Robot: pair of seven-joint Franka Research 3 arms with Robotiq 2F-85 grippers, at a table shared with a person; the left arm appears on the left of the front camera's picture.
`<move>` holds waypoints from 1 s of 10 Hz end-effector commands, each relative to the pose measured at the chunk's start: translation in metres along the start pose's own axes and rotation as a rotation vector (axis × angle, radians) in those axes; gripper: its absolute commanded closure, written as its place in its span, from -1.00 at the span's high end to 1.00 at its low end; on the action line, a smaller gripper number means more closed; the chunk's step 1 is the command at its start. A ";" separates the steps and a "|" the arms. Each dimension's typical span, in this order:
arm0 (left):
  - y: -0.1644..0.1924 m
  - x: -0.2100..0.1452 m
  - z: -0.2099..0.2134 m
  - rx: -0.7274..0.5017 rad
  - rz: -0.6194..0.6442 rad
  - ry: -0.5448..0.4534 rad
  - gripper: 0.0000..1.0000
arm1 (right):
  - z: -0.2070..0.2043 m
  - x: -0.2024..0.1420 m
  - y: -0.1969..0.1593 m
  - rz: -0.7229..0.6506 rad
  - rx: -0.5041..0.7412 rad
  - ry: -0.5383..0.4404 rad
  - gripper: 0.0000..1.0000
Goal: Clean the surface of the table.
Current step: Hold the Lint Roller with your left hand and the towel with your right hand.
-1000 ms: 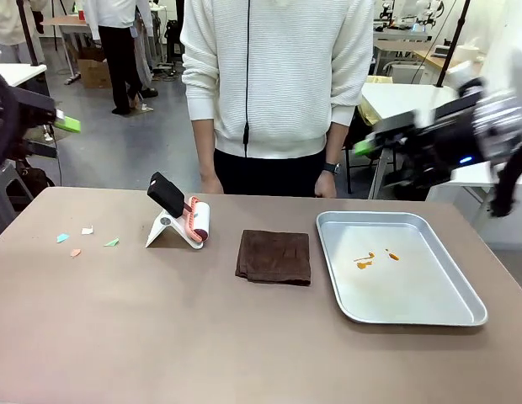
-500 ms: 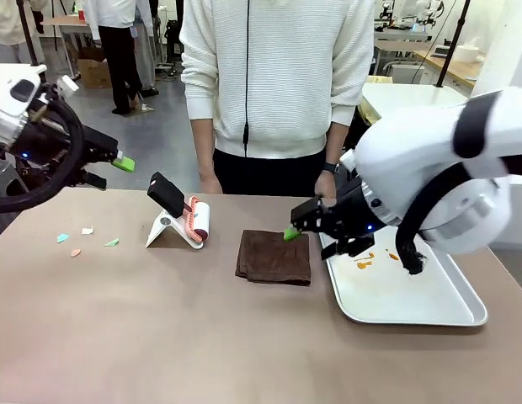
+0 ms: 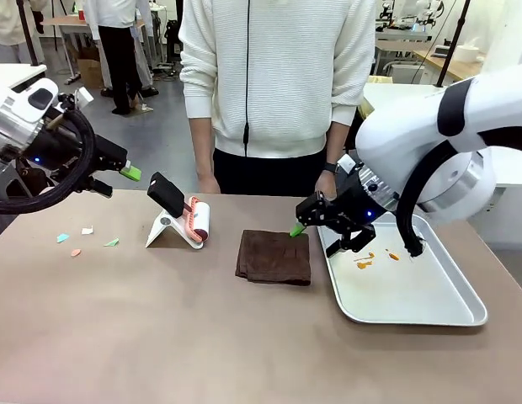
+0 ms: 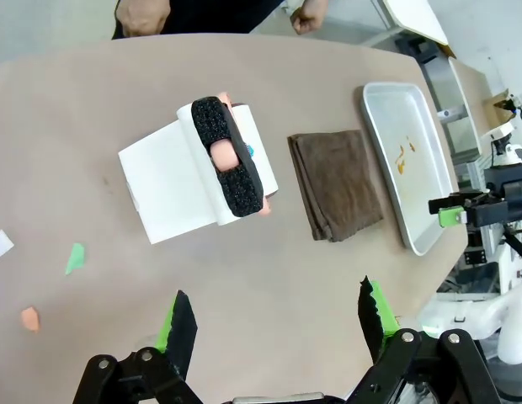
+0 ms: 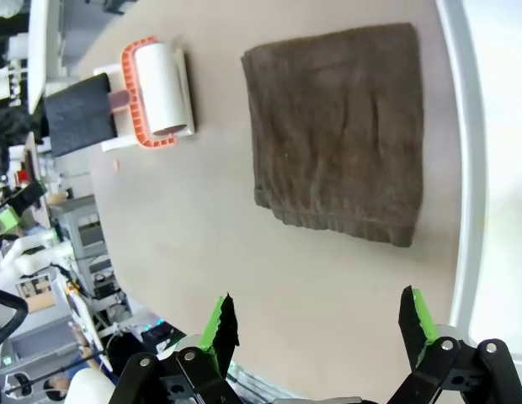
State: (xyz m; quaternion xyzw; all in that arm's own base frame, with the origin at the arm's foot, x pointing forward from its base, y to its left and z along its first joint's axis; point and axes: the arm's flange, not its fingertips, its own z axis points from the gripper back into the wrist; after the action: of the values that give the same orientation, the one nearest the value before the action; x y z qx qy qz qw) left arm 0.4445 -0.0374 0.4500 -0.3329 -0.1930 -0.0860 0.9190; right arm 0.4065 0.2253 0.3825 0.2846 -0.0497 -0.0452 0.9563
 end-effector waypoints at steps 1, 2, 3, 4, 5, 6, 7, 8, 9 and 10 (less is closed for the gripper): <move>0.001 -0.002 0.002 0.002 -0.014 -0.004 1.00 | -0.006 -0.007 -0.002 0.005 -0.015 0.010 1.00; 0.001 -0.002 0.002 0.002 -0.014 -0.004 1.00 | -0.006 -0.007 -0.002 0.005 -0.015 0.010 1.00; 0.001 -0.002 0.002 0.002 -0.014 -0.004 1.00 | -0.006 -0.007 -0.002 0.005 -0.015 0.010 1.00; 0.001 -0.002 0.002 0.002 -0.014 -0.004 1.00 | -0.006 -0.007 -0.002 0.005 -0.015 0.010 1.00; 0.000 0.000 0.000 -0.001 0.000 -0.001 1.00 | -0.006 -0.006 -0.001 0.003 -0.005 0.017 1.00; 0.001 0.014 -0.011 -0.019 0.022 0.037 1.00 | -0.018 0.010 0.005 0.033 -0.014 0.039 1.00; 0.001 0.024 -0.018 -0.006 0.033 0.050 1.00 | -0.026 0.021 0.009 0.065 -0.015 0.073 1.00; 0.001 0.035 -0.025 0.004 0.028 0.040 1.00 | -0.037 0.038 0.013 0.083 -0.029 0.050 1.00; 0.003 0.047 -0.033 -0.017 0.046 0.047 1.00 | -0.048 0.049 0.019 0.081 -0.082 0.020 1.00; 0.005 0.052 -0.040 -0.041 0.064 0.053 1.00 | -0.054 0.055 0.022 0.059 -0.129 -0.016 1.00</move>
State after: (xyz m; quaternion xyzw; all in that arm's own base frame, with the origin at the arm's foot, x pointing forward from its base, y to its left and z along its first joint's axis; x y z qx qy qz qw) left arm 0.4937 -0.0580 0.4370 -0.3426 -0.1644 -0.0794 0.9216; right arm 0.4552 0.2547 0.3518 0.2500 -0.0451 -0.0041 0.9672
